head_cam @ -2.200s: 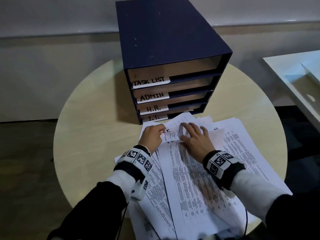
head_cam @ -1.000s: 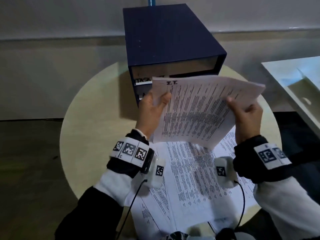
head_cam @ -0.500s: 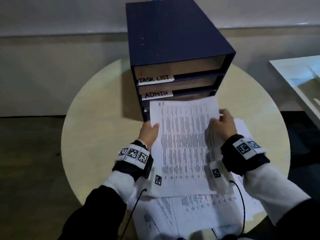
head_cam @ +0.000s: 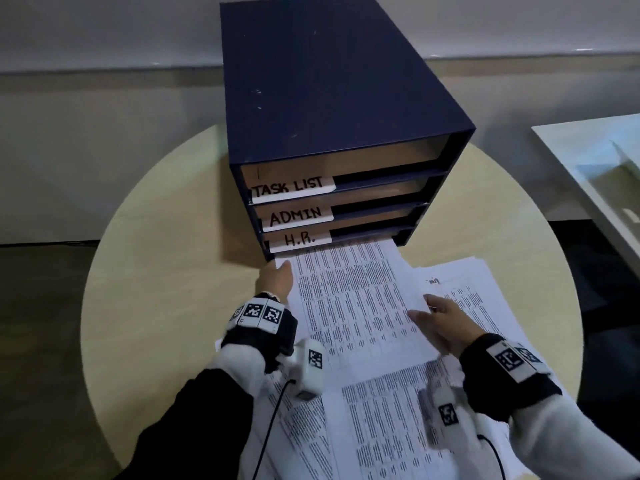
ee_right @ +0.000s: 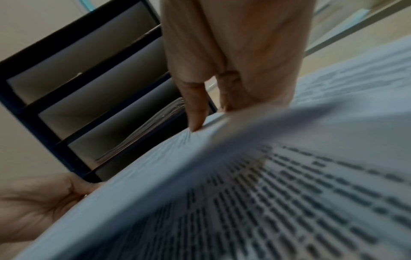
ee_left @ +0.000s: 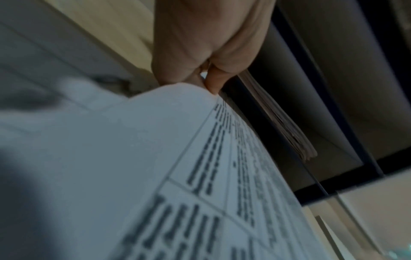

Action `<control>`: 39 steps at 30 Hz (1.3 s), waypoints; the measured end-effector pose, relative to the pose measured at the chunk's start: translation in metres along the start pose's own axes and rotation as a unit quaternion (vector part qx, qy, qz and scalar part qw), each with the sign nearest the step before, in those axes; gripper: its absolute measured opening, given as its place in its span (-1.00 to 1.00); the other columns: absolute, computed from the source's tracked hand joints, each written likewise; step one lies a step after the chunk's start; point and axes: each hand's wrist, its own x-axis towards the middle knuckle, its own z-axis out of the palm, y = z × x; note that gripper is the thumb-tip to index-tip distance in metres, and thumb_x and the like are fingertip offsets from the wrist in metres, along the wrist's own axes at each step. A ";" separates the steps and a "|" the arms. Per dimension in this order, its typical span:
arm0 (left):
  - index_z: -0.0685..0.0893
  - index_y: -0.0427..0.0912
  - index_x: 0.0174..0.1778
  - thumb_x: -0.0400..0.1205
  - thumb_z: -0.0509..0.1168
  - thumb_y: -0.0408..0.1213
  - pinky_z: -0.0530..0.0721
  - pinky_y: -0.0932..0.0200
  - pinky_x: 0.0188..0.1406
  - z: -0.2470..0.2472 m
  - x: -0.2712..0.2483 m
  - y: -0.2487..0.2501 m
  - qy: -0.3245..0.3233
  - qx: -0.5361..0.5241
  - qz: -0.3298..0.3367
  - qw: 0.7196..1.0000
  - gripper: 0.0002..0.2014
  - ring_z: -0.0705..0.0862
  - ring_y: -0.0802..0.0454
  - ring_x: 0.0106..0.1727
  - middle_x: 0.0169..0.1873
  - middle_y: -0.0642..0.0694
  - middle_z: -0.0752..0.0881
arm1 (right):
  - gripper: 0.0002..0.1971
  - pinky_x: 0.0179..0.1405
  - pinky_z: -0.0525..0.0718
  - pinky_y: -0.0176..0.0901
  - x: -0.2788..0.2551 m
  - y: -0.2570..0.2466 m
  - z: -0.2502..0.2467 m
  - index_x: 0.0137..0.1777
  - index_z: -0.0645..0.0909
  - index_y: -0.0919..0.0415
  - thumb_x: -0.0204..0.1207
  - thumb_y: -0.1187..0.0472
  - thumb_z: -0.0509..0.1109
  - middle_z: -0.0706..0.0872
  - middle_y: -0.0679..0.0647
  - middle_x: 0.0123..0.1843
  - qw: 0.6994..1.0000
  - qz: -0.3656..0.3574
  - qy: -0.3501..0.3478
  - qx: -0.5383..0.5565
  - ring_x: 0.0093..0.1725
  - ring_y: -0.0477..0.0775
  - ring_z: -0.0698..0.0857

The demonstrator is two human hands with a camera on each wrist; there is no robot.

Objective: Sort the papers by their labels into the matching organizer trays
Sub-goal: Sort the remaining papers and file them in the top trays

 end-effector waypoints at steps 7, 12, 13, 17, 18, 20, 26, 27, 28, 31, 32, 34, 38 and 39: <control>0.50 -0.34 0.31 0.70 0.16 -0.20 0.39 0.01 0.36 0.011 0.016 -0.005 -0.012 -0.093 0.011 0.996 -0.66 0.49 -0.16 0.32 0.35 -0.16 0.49 | -0.75 -0.79 0.50 -0.36 -0.007 -0.001 -0.018 0.21 0.44 0.35 0.61 0.54 0.11 0.72 0.20 -0.54 0.994 0.023 -0.044 0.099 -0.71 0.08 0.62; 0.61 -0.23 0.13 0.65 0.26 -0.15 0.51 -0.17 0.40 0.003 0.007 -0.016 -0.070 -0.179 0.012 0.981 -0.75 0.61 -0.18 0.29 0.32 -0.22 0.62 | -0.78 -0.80 0.48 -0.35 0.017 -0.031 0.009 0.25 0.39 0.51 0.64 0.50 0.10 0.53 0.17 -0.70 0.983 -0.017 0.004 0.181 -0.73 0.08 0.55; 0.59 -0.21 0.25 0.65 0.27 -0.15 0.53 -0.16 0.38 0.000 0.003 -0.017 -0.070 -0.178 0.013 0.981 -0.69 0.59 -0.18 0.33 0.37 -0.19 0.59 | -0.79 -0.78 0.52 -0.32 0.024 -0.038 0.017 0.24 0.40 0.50 0.63 0.49 0.11 0.51 0.16 -0.70 0.979 -0.019 0.007 0.205 -0.72 0.09 0.56; 0.18 -0.26 0.60 0.66 0.27 -0.20 0.73 0.16 -0.02 -0.004 -0.016 -0.018 -0.090 -0.138 0.055 0.985 -0.37 0.74 -0.08 -0.04 0.17 -0.19 0.65 | -0.67 -0.55 0.73 -0.12 0.054 -0.055 0.044 0.29 0.24 0.24 0.61 0.51 0.17 0.59 0.17 -0.55 0.957 -0.016 0.034 0.288 -0.74 0.00 0.50; 0.28 -0.33 0.53 0.66 0.26 -0.20 0.73 0.26 -0.18 -0.004 -0.016 -0.019 -0.078 -0.113 0.074 0.988 -0.44 0.74 0.00 -0.19 -0.02 -0.17 0.71 | -0.69 -0.53 0.73 -0.12 0.060 -0.059 0.049 0.23 0.20 0.22 0.61 0.52 0.15 0.59 0.18 -0.56 0.954 -0.021 0.035 0.297 -0.73 0.01 0.53; 0.56 -0.39 0.18 0.66 0.26 -0.19 0.66 0.32 -0.33 -0.006 -0.018 -0.018 -0.062 -0.075 0.103 0.990 -0.67 0.70 0.07 -0.30 -0.24 -0.13 0.72 | -0.74 -0.62 0.66 -0.27 0.069 -0.066 0.058 0.15 0.16 0.26 0.63 0.55 0.09 0.64 0.26 -0.56 0.954 -0.021 0.049 0.294 -0.68 0.04 0.64; 0.51 -0.30 0.24 0.66 0.20 -0.35 0.56 0.25 -0.31 0.000 -0.015 -0.009 -0.085 -0.014 0.124 0.988 -0.76 0.63 0.06 -0.36 -0.32 -0.06 0.65 | -0.84 -0.63 0.72 -0.19 0.087 -0.083 0.072 -0.15 0.38 0.48 0.59 0.62 0.03 0.61 0.29 -0.68 0.944 -0.040 0.113 0.308 -0.73 0.06 0.64; 0.49 -0.31 0.25 0.66 0.19 -0.37 0.54 0.25 -0.34 0.003 -0.013 -0.005 -0.088 -0.008 0.120 0.989 -0.75 0.62 0.06 -0.38 -0.33 -0.06 0.64 | -0.81 -0.63 0.72 -0.17 0.089 -0.083 0.071 -0.20 0.39 0.48 0.59 0.62 0.03 0.60 0.24 -0.72 0.950 -0.038 0.120 0.287 -0.74 0.06 0.63; 0.49 -0.32 0.25 0.66 0.18 -0.38 0.51 0.24 -0.36 0.006 -0.010 -0.002 -0.089 0.001 0.118 0.989 -0.75 0.61 0.05 -0.41 -0.35 -0.06 0.63 | -0.82 -0.65 0.71 -0.18 0.090 -0.082 0.070 -0.19 0.40 0.47 0.59 0.61 0.04 0.60 0.23 -0.72 0.955 -0.036 0.121 0.268 -0.73 0.08 0.63; 0.55 -0.31 0.11 0.67 0.15 -0.36 0.57 0.16 -0.27 0.012 -0.003 0.003 -0.084 0.044 0.123 0.988 -0.83 0.64 0.00 -0.42 -0.39 -0.05 0.65 | -0.84 -0.67 0.58 -0.22 0.091 -0.076 0.065 -0.26 0.42 0.42 0.55 0.53 0.18 0.60 0.33 -0.54 0.975 -0.053 0.150 0.156 -0.55 0.20 0.59; 0.58 -0.34 -0.01 0.67 0.15 -0.35 0.59 0.13 -0.22 0.012 -0.001 0.004 -0.080 0.055 0.124 0.987 -0.85 0.65 -0.02 -0.42 -0.41 -0.06 0.65 | -0.84 -0.52 0.60 -0.18 0.091 -0.073 0.063 -0.28 0.46 0.42 0.54 0.45 0.26 0.63 0.32 -0.41 0.982 -0.067 0.165 0.057 -0.41 0.20 0.61; 0.56 -0.27 -0.26 0.66 0.14 -0.35 0.61 0.10 -0.17 0.013 0.002 0.004 -0.072 0.069 0.126 0.987 -0.80 0.66 -0.06 -0.42 -0.44 -0.09 0.66 | -0.86 -0.14 0.62 -0.09 0.083 -0.069 0.063 -0.15 0.63 0.36 0.54 0.27 0.34 0.73 0.31 -0.14 0.961 -0.120 0.170 -0.181 -0.11 0.21 0.68; 0.53 -0.20 -0.40 0.66 0.14 -0.35 0.67 0.07 -0.10 0.012 0.005 0.002 -0.062 0.096 0.132 0.985 -0.71 0.69 -0.10 -0.39 -0.48 -0.12 0.66 | -0.72 0.14 0.53 -0.10 0.078 -0.072 0.076 0.21 0.63 0.30 0.55 0.23 0.31 0.68 0.32 0.20 0.908 -0.179 0.069 -0.373 0.20 0.29 0.64; 0.55 -0.21 -0.42 0.66 0.14 -0.35 0.68 0.05 -0.08 0.012 0.006 0.002 -0.060 0.102 0.133 0.984 -0.70 0.70 -0.10 -0.39 -0.51 -0.10 0.68 | -0.70 0.14 0.53 -0.08 0.080 -0.075 0.078 0.24 0.60 0.32 0.55 0.23 0.29 0.65 0.35 0.23 0.900 -0.169 0.066 -0.397 0.23 0.32 0.62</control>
